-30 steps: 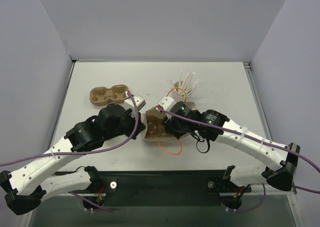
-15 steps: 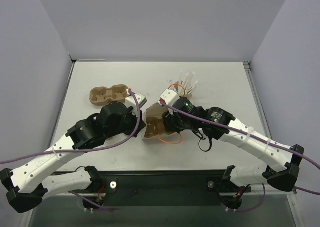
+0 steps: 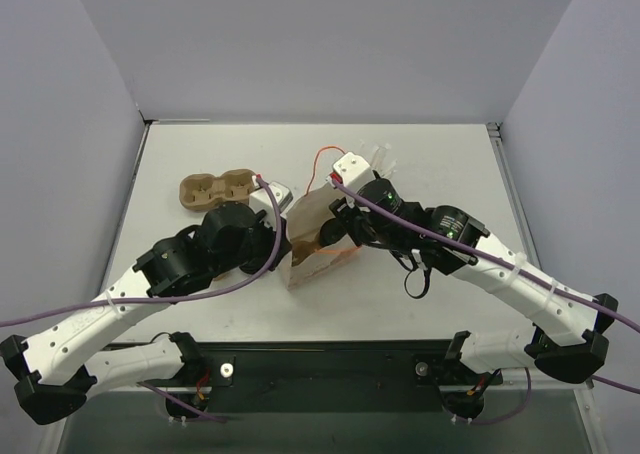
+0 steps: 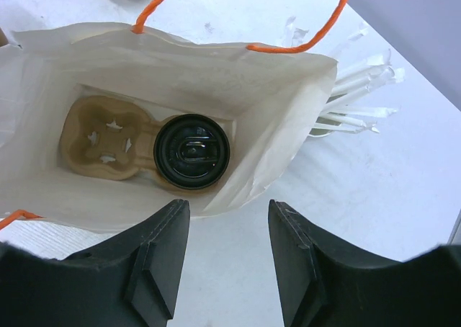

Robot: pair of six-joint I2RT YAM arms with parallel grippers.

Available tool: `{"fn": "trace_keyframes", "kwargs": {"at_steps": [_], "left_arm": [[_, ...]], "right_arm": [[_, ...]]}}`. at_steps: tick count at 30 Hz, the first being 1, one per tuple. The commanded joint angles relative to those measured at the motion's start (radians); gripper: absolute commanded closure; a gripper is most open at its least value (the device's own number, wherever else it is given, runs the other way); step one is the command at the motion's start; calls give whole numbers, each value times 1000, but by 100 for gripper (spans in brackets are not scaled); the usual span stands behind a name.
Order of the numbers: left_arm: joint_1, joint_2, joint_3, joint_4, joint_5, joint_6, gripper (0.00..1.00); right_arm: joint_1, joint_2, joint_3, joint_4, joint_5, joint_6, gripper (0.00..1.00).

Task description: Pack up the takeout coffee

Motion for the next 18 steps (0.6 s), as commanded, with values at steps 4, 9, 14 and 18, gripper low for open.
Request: {"fn": "trace_keyframes", "kwargs": {"at_steps": [4, 9, 14, 18], "left_arm": [[11, 14, 56, 34, -20, 20, 66], [12, 17, 72, 30, -22, 20, 59], [12, 18, 102, 25, -29, 29, 55], [11, 15, 121, 20, -42, 35, 53]], "right_arm": [[-4, -10, 45, -21, 95, 70, 52], [-3, -19, 70, -36, 123, 137, 51], [-1, -25, 81, -39, 128, 174, 51], [-1, -31, 84, -39, 120, 186, 51]]}}
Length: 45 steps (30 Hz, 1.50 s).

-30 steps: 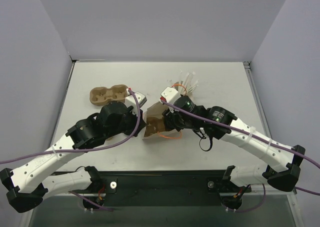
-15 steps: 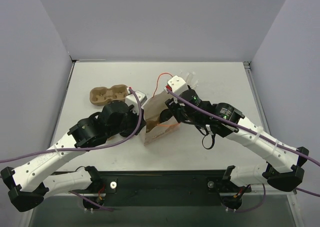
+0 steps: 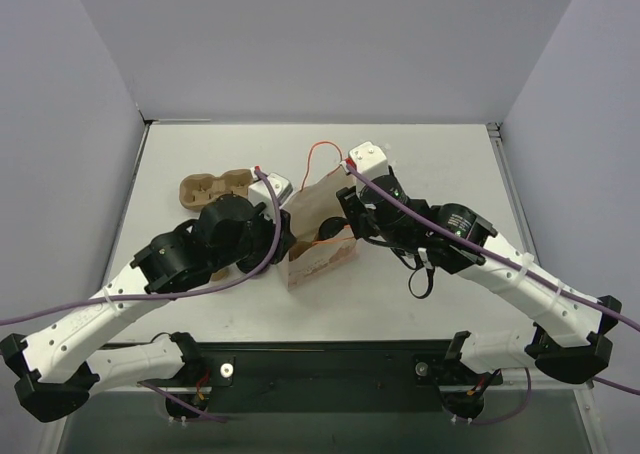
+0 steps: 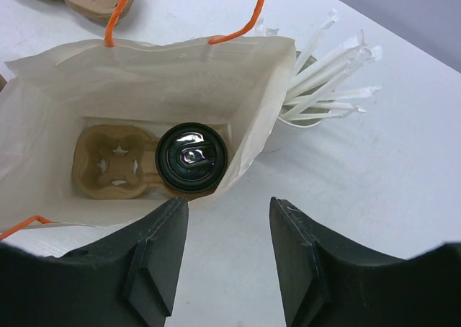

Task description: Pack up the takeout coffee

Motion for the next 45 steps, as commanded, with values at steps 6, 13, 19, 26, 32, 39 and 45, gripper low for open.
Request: {"fn": "trace_keyframes", "kwargs": {"at_steps": [6, 13, 19, 26, 32, 39, 45], "left_arm": [[6, -22, 87, 19, -46, 31, 45], [6, -44, 97, 27, -60, 34, 32], [7, -86, 103, 59, -63, 77, 25], [6, -106, 136, 71, -86, 88, 24], [9, -117, 147, 71, -188, 109, 23], [154, 40, 286, 53, -377, 79, 20], [427, 206, 333, 65, -345, 2, 21]], "right_arm": [[1, -36, 48, -18, 21, 54, 50], [1, -47, 39, -22, 13, 74, 50], [-1, -74, 34, -20, 12, 118, 48], [1, -122, 16, -17, 9, 189, 47], [2, -151, 7, -23, -20, 248, 46], [1, -225, -65, -66, -59, 342, 0], [-1, -309, -138, -115, -91, 382, 0]]}}
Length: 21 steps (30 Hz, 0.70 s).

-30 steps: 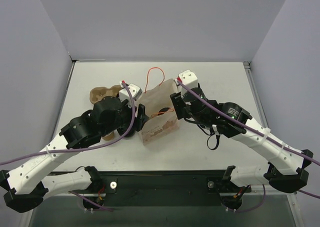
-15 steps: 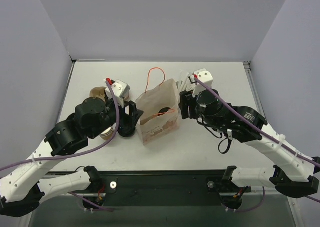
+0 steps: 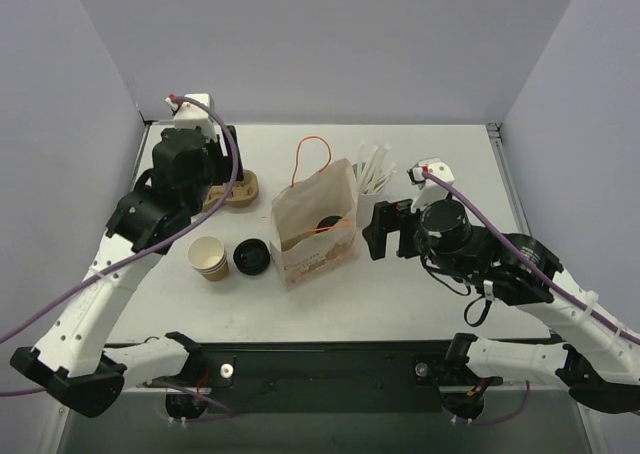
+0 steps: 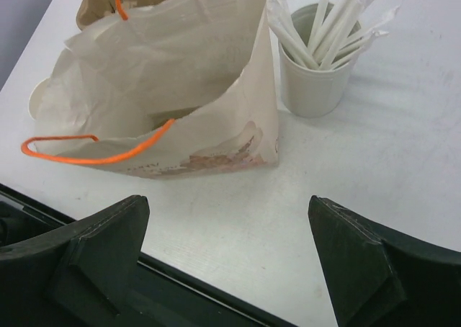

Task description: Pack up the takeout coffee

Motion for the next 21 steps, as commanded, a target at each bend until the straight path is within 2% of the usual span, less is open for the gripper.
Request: {"fn": "trace_keyframes", "kwargs": {"at_steps": [1, 4, 6, 10, 13, 14, 16, 17, 19, 20, 21], "left_arm": [[89, 109, 34, 37, -58, -59, 21], [212, 185, 22, 49, 44, -159, 26], [262, 234, 6, 90, 95, -173, 30], [278, 292, 28, 142, 169, -187, 32], [286, 291, 31, 147, 205, -201, 32], [286, 286, 29, 142, 219, -201, 32], [286, 266, 20, 132, 267, -196, 32], [284, 256, 11, 121, 287, -194, 32], [284, 205, -38, 116, 340, -197, 32], [281, 182, -63, 116, 348, -205, 31], [276, 132, -107, 116, 357, -216, 31]], "right_arm": [[-1, -78, -45, -58, -20, 61, 0], [-4, -125, -69, -74, -18, 67, 0], [-5, -148, -98, -87, 3, 57, 0], [-25, -167, -126, -118, 193, 123, 0], [-96, -63, -44, -91, 241, 34, 4], [-120, -29, -20, -68, 227, 6, 4], [-226, 64, 29, -26, 157, -82, 11], [-275, 89, 31, 47, 114, -148, 13], [-387, 169, 61, 103, -53, -164, 22], [-520, 201, 111, 138, -113, -131, 24], [-576, 271, 135, 156, -239, -115, 28]]}}
